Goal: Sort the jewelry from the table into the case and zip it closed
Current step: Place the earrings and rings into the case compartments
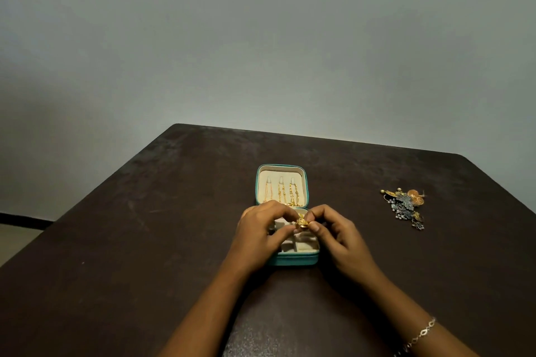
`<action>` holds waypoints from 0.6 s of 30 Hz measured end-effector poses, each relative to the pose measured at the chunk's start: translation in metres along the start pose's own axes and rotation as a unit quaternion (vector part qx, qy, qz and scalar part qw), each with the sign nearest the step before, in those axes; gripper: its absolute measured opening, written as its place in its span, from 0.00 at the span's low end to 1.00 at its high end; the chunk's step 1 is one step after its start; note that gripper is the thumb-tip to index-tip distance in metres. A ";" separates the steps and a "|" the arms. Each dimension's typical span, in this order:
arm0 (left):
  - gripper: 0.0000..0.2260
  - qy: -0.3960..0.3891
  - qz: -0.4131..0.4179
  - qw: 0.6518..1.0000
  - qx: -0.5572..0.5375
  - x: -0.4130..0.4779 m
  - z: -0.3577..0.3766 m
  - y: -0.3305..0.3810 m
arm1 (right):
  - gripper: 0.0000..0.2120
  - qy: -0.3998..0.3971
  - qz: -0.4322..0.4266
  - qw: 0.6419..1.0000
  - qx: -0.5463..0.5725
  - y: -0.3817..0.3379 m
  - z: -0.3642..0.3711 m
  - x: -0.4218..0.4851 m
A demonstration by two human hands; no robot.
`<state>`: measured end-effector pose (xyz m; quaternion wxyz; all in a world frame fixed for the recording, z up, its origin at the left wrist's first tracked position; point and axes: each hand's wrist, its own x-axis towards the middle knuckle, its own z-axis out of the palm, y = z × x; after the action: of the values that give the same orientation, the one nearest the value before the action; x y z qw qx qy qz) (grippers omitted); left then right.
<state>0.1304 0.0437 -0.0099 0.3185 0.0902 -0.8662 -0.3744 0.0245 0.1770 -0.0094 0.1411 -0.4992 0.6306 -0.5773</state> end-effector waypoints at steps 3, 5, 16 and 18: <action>0.11 0.006 0.007 1.000 -0.001 0.001 -0.001 0.001 | 0.06 -0.003 -0.001 1.000 -0.014 0.001 0.000 0.000; 0.10 0.007 0.011 1.000 0.000 0.001 -0.001 0.002 | 0.05 0.001 -0.003 0.999 -0.037 0.000 0.000 0.000; 0.06 -0.003 0.002 0.998 0.070 0.001 0.000 0.005 | 0.12 0.044 -0.140 0.945 -0.292 0.001 0.000 0.002; 0.08 -0.004 0.014 0.997 0.079 0.001 0.000 0.005 | 0.11 0.046 -0.147 0.939 -0.308 0.002 -0.001 0.002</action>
<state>0.1297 0.0466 -0.0060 0.3125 0.1017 -0.8952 -0.3011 0.0219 0.1752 -0.0099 -0.1349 -0.5787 0.7025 -0.3917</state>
